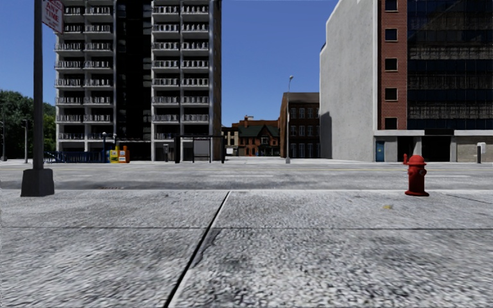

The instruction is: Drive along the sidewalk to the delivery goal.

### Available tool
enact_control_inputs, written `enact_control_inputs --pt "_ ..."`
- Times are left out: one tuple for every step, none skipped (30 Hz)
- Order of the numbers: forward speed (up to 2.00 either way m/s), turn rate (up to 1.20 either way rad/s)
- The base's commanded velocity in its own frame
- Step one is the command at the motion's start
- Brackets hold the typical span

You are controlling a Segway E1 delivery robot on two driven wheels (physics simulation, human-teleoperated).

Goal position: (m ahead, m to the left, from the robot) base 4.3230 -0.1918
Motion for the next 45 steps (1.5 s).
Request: enact_control_inputs --pt "2.00 -0.03" --pt "2.00 0.00" --pt "2.00 0.00" --pt "2.00 0.00" --pt "2.00 0.00" --pt "2.00 0.00" --pt "2.00 0.00" --pt "2.00 0.00" --pt "2.00 0.00" --pt "2.00 0.00" --pt "2.00 0.00" --pt "2.00 0.00" --pt "2.00 0.00" --pt "2.00 0.00" --pt "2.00 0.00" --pt "2.00 0.00" --pt "2.00 0.00" --pt "2.00 0.00" --pt "2.00 0.00" --pt "2.00 0.00" --pt "2.00 0.00" --pt "2.00 0.00" --pt "2.00 0.00" --pt "2.00 0.00" --pt "2.00 0.00" --pt "2.00 0.00" --pt "2.00 0.00" --pt "2.00 0.00" --pt "2.00 0.00" --pt "2.00 0.00" --pt "2.00 0.00" --pt "2.00 0.00" --pt "2.00 0.00" --pt "2.00 0.00" --pt "2.00 0.00" --pt "2.00 0.00" --pt "2.00 0.00" --pt "2.00 0.00" --pt "2.00 0.00" --pt "2.00 0.00" --pt "2.00 0.00" --pt "2.00 0.00" --pt "2.00 0.00" --pt "2.00 0.00" --pt "2.00 0.00"
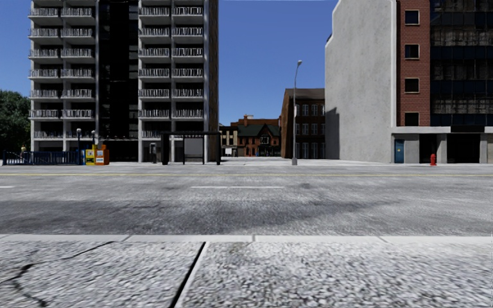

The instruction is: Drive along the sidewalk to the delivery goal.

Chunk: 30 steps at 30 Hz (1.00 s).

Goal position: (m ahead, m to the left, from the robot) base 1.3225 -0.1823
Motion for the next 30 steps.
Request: enact_control_inputs --pt "2.00 0.00" --pt "2.00 0.00" --pt "2.00 0.00" --pt "2.00 0.00" --pt "2.00 0.00" --pt "1.78 0.00" --pt "1.78 0.00" --pt "1.52 0.00" --pt "1.28 0.00" --pt "1.06 0.00" --pt "1.06 0.00" --pt "0.89 0.00" --pt "0.85 0.00" --pt "0.83 0.00" --pt "0.82 0.00" --pt "0.82 0.00" --pt "0.82 0.00" --pt "0.82 0.00" --pt "0.82 0.00" --pt "0.82 0.00" --pt "0.82 0.00" --pt "0.73 0.00" --pt "0.00 0.00" --pt "0.00 0.00" --pt "0.00 0.00" --pt "0.00 0.00" --pt "0.00 0.00" --pt "0.00 0.00" --pt "0.00 0.00" --pt "0.00 0.00"
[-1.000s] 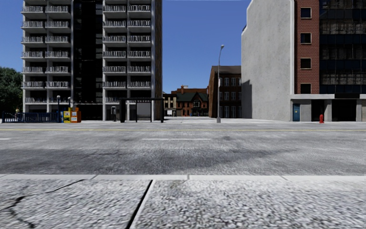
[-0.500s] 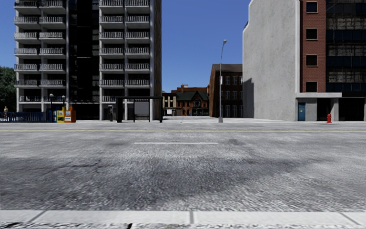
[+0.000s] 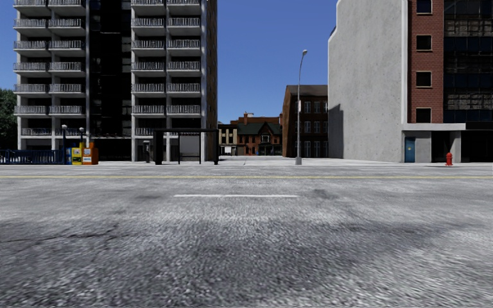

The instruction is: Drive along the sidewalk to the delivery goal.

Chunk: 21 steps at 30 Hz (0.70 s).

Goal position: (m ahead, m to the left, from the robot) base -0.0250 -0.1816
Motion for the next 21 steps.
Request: enact_control_inputs --pt "0.00 0.00" --pt "0.00 0.00" --pt "0.00 0.00" --pt "0.00 0.00" --pt "0.00 0.00" --pt "0.00 0.00" --pt "0.00 0.00" --pt "0.00 0.00" --pt "0.00 0.00" --pt "0.00 0.00" --pt "0.00 0.00" --pt "0.00 0.00" --pt "0.00 0.00" --pt "0.00 0.00" --pt "0.00 0.00" --pt "0.00 0.00" --pt "0.00 0.00" --pt "0.00 0.00" --pt "0.00 0.00" --pt "0.00 0.00" --pt "0.00 0.00"
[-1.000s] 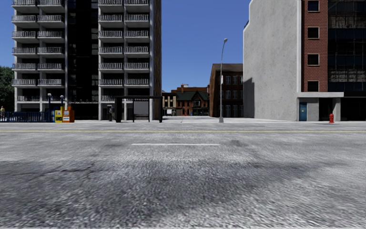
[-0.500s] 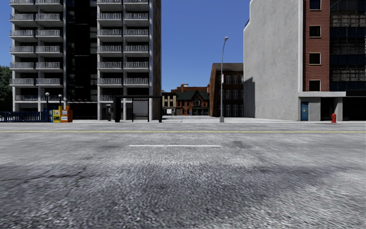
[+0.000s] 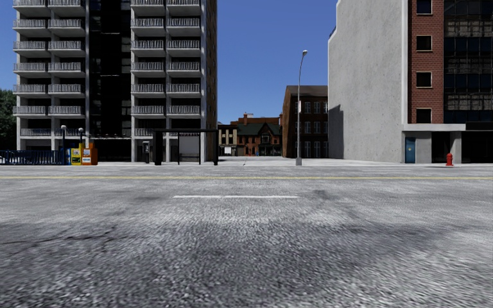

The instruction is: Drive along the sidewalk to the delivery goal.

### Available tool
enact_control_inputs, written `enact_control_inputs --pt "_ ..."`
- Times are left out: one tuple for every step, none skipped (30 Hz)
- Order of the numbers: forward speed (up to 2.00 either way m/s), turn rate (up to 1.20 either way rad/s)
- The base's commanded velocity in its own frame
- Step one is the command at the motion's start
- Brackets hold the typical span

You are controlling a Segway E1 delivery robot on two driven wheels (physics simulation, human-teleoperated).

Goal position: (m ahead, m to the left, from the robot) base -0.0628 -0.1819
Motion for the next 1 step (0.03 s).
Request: enact_control_inputs --pt "0.00 0.00"
